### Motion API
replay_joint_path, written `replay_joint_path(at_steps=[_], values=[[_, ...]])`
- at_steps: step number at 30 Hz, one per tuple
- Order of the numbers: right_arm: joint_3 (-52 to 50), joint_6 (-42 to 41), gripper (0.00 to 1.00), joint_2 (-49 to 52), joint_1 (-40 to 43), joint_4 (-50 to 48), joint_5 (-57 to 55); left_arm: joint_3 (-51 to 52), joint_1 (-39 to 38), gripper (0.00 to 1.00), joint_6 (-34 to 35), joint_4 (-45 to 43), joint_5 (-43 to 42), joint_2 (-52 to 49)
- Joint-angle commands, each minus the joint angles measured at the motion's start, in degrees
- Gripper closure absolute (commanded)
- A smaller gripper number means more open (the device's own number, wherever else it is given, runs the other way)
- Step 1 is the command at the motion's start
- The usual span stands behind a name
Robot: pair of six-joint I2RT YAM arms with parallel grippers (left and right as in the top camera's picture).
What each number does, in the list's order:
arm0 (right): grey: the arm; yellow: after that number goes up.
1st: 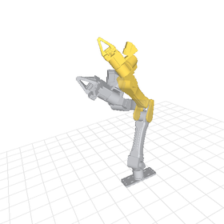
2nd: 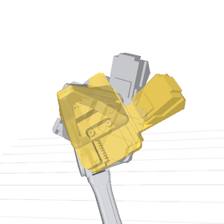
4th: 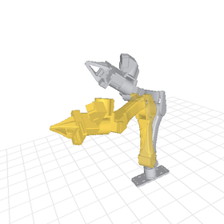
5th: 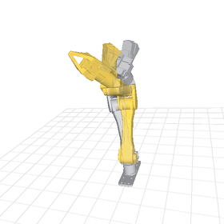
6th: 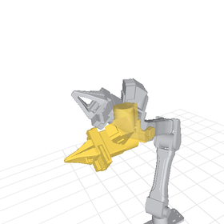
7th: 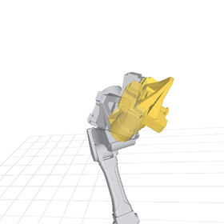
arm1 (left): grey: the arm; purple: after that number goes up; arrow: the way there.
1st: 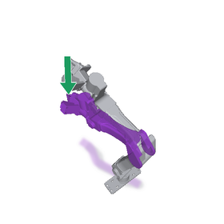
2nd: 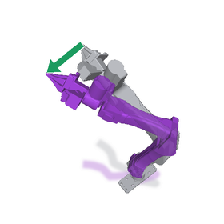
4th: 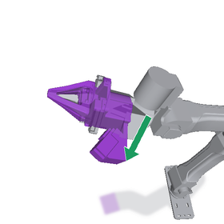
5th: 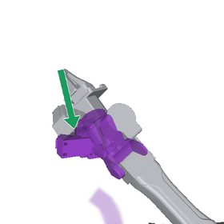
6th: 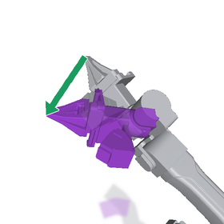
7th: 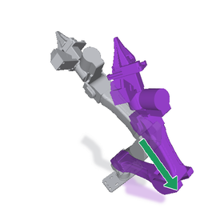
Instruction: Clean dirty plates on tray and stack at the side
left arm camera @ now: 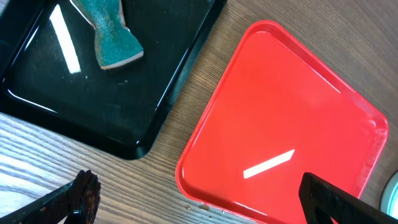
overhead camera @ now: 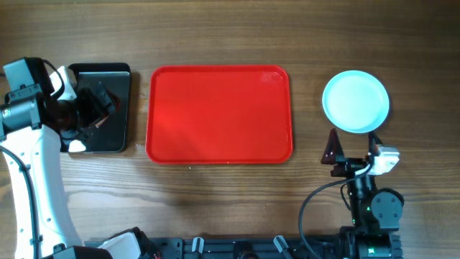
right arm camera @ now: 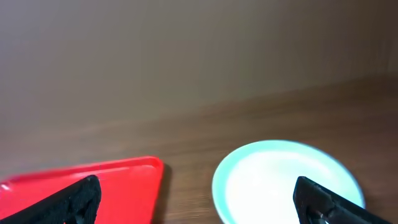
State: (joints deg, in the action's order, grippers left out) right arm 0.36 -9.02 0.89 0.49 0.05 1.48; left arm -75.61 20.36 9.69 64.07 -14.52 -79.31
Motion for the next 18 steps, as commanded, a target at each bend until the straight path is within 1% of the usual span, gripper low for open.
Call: replay_joint_path(at_steps=[1,16,18], values=[[-0.1,7.5,0.00,-0.7,0.2,-0.2,1.1,-0.3,0.0,0.00,-0.3,-0.2,-0.7,-0.2],[-0.1,7.5,0.00,-0.7,0.2,-0.2,1.1,-0.3,0.0,0.00,-0.3,-0.1,-0.6,-0.3],[-0.1,7.5,0.00,-0.7,0.2,-0.2,1.1,-0.3,0.1,0.00,-0.3,0.1,1.5,0.0]])
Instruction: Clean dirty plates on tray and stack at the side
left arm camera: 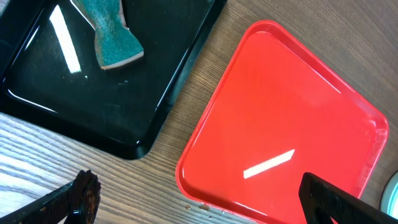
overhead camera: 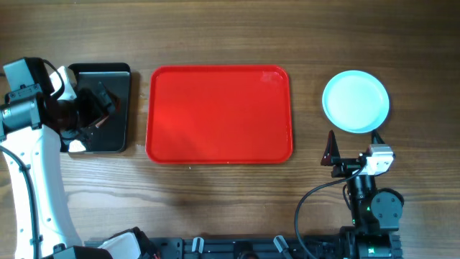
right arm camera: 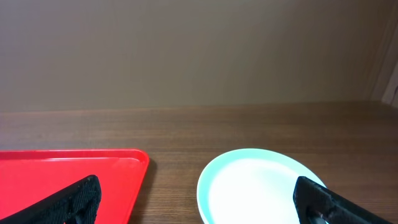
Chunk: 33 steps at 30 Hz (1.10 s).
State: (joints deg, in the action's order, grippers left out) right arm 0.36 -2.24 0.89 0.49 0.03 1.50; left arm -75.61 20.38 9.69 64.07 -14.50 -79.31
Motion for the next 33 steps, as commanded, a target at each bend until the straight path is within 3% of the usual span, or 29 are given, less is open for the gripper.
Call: replay_joint_path(at_steps=[1,5,9,15,17,19,24,33], values=[[-0.1,0.7,0.00,-0.7,0.2,-0.1,1.1,-0.2,0.0,0.00,-0.3,0.5,1.5,0.6],[-0.1,0.7,0.00,-0.7,0.2,-0.1,1.1,6.4,-3.3,0.00,3.0,-1.2,-1.8,9.0],[-0.1,0.7,0.00,-0.7,0.2,-0.1,1.1,29.2,-11.3,0.00,3.0,-20.4,-1.7,28.9],[-0.1,0.7,0.00,-0.7,0.2,-0.1,1.1,47.0,-12.3,0.00,3.0,-25.6,0.0,54.3],[-0.1,0.7,0.00,-0.7,0.2,-0.1,1.1,53.3,-13.9,0.00,4.9,-32.6,0.0,60.8],[-0.1,0.7,0.00,-0.7,0.2,-0.1,1.1,60.3,-16.8,0.00,6.2,-45.4,0.4,66.3],[-0.1,0.7,0.01,-0.7,0.2,-0.1,1.1,70.7,-21.6,0.00,6.2,-61.4,6.9,72.0],[-0.1,0.7,0.00,-0.7,0.2,-0.1,1.1,75.3,-21.2,0.00,6.2,-61.4,16.2,79.1]])
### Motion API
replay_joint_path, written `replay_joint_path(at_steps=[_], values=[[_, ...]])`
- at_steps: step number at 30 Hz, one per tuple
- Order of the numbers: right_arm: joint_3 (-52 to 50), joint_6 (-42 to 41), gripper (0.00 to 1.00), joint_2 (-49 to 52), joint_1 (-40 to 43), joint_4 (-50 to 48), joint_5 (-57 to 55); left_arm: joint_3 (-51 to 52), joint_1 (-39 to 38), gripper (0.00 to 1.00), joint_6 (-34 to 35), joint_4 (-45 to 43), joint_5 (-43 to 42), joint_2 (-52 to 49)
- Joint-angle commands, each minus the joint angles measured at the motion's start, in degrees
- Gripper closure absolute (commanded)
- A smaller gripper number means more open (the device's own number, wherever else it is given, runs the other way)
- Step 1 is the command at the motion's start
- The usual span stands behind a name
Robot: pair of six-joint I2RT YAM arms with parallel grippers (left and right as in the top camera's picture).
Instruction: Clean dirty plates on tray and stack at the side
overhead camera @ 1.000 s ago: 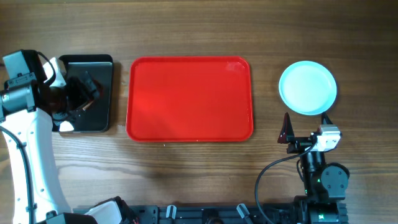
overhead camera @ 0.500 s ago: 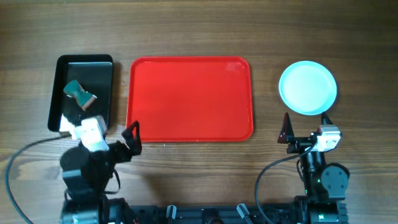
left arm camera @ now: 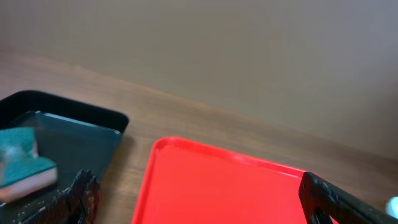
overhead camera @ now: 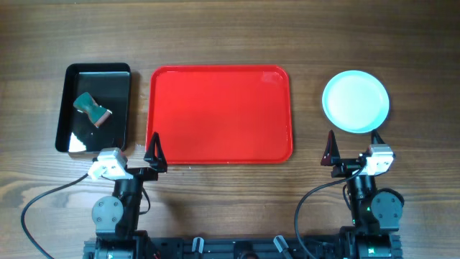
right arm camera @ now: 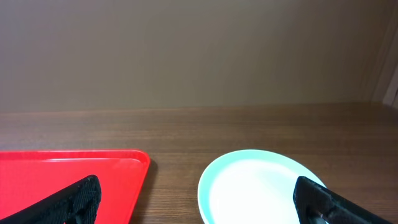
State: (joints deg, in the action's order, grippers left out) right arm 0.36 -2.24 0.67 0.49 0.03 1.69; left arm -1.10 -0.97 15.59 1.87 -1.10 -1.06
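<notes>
A pale teal plate [overhead camera: 356,101] [right arm camera: 261,186] lies on the table to the right of the red tray [overhead camera: 219,115] [left arm camera: 249,193] [right arm camera: 62,177]. Nothing lies on the red tray. My left gripper [overhead camera: 129,160] [left arm camera: 205,205] stands open near the tray's front left corner, facing the back. Just in front of the plate my right gripper [overhead camera: 353,150] [right arm camera: 199,202] is open too. Neither holds anything. The plate's surface looks plain white-teal, with no marks that I can make out.
A black tray [overhead camera: 118,108] [left arm camera: 74,121] at the far left holds a green sponge [overhead camera: 93,109] [left arm camera: 22,165]. Both arm bases sit at the table's front edge. Bare wood surrounds the trays and the plate.
My left arm was over the black tray at the far left; now it is folded back at the front, by the red tray's front left corner. The right arm has not moved.
First my left gripper hung open over the black tray with the sponge lying in it, and my right gripper was just in front of the plate. Then the right had settled slightly nearer the front edge. Now the left rests at the front too.
</notes>
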Motion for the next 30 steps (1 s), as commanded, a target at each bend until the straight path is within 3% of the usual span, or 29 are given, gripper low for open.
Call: replay_joint_path(at_steps=[1,30], values=[[-0.1,0.7,0.00,-0.4,0.2,-0.1,0.9,0.8,0.5,0.00,0.3,2.4,2.6,0.9],[-0.1,0.7,0.00,-0.4,0.2,-0.1,0.9,0.8,0.6,0.00,-1.9,2.2,2.5,0.7]])
